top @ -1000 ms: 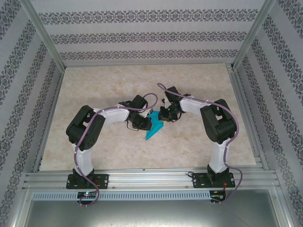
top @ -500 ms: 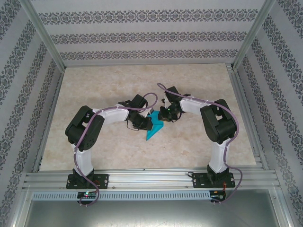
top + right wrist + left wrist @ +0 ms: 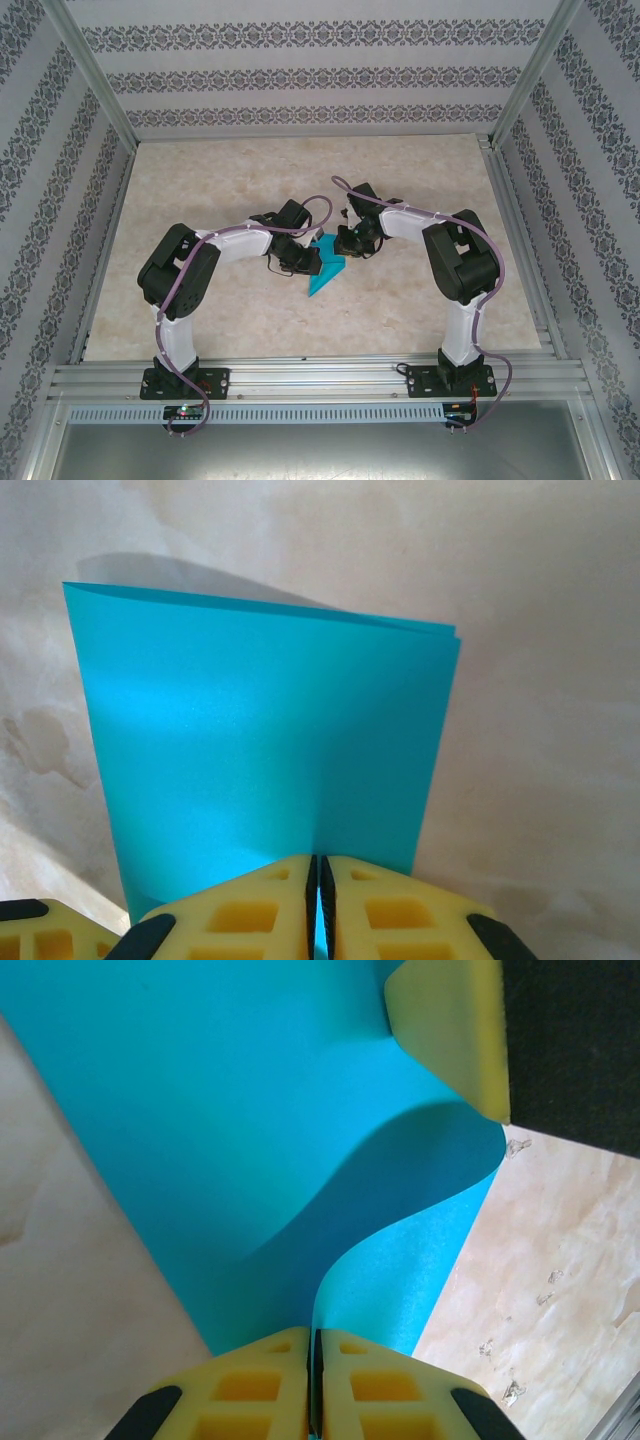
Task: Fold a paper plane with a square sheet of paper (pick it up from the middle)
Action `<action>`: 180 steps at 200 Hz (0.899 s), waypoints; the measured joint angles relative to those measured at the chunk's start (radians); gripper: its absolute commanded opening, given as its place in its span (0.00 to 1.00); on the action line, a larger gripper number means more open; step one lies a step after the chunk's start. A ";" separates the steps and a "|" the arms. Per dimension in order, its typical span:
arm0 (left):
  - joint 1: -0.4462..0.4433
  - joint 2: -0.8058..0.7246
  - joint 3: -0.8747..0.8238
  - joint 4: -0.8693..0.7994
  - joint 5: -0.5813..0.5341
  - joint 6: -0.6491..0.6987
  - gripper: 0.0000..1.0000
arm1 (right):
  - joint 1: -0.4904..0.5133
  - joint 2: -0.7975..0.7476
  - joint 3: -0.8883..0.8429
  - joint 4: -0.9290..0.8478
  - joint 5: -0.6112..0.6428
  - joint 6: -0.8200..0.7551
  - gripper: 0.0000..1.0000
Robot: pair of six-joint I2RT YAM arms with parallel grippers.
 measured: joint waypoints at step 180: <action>0.000 0.000 -0.016 0.005 -0.024 -0.048 0.12 | 0.000 0.000 0.000 0.000 0.001 0.001 0.13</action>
